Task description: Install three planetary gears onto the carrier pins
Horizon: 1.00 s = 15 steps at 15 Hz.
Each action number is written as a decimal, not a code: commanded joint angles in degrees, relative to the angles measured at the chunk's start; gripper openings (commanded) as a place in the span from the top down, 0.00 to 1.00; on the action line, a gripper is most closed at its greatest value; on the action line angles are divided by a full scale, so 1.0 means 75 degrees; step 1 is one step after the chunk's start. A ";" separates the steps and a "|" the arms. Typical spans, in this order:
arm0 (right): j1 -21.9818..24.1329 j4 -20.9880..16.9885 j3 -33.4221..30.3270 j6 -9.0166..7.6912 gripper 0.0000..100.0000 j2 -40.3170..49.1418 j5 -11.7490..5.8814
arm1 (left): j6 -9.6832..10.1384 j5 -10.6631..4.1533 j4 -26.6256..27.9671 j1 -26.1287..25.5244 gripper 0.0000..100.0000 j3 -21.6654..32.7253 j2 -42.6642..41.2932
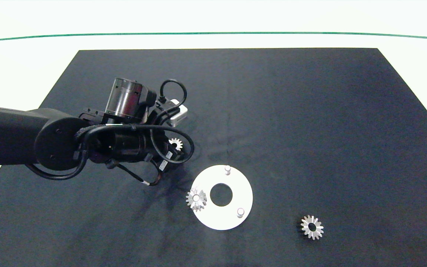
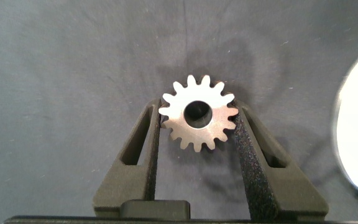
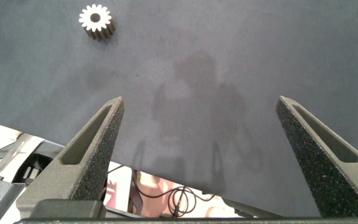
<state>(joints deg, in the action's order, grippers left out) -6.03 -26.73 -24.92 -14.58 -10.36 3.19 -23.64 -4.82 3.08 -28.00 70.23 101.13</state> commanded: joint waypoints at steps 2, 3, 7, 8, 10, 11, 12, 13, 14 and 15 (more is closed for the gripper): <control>-0.0004 -0.0021 -0.0006 -0.0013 0.00 0.0022 0.0008 | -0.0001 -0.0073 0.0468 -0.0391 1.00 0.0116 -0.0559; -0.0016 -0.0021 -0.0018 -0.0013 0.00 0.0046 0.0008 | 0.0070 -0.0085 0.0538 -0.0567 1.00 0.0093 -0.0746; -0.0051 -0.0010 -0.0053 -0.0013 0.00 0.0057 0.0008 | 0.0304 -0.0670 0.0925 -0.1575 1.00 0.0093 -0.1098; -0.0051 0.0002 -0.0088 -0.0013 0.00 0.0046 0.0008 | 0.0316 -0.0764 0.0925 -0.1868 1.00 0.0093 -0.1133; -0.0051 0.0002 -0.0182 -0.0013 0.00 0.0011 0.0008 | 0.0363 -0.0811 0.0925 -0.2278 1.00 0.0105 -0.1109; -0.0051 0.0002 -0.0217 -0.0013 0.00 -0.0013 0.0008 | 0.0374 -0.0928 0.0925 -0.2395 1.00 0.0199 -0.1039; -0.0051 0.0002 -0.0275 -0.0013 0.00 -0.0013 0.0008 | 0.0374 -0.1034 0.0925 -0.2536 1.00 0.0269 -0.0981; -0.0051 0.0002 -0.0310 -0.0013 0.00 -0.0025 0.0008 | 0.0374 -0.1092 0.0925 -0.2630 1.00 0.0292 -0.0934; -0.0051 0.0014 -0.0369 -0.0013 0.00 -0.0036 0.0008 | 0.0374 -0.1139 0.0925 -0.2653 1.00 0.0351 -0.0816; -0.0051 0.0014 -0.0416 -0.0013 0.00 -0.0048 0.0008 | 0.0374 -0.1186 0.0925 -0.2759 1.00 0.0398 -0.0723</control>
<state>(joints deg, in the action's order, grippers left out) -6.44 -26.48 -27.72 -14.58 -10.50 3.22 -20.72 -13.42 9.97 -47.93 72.77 94.46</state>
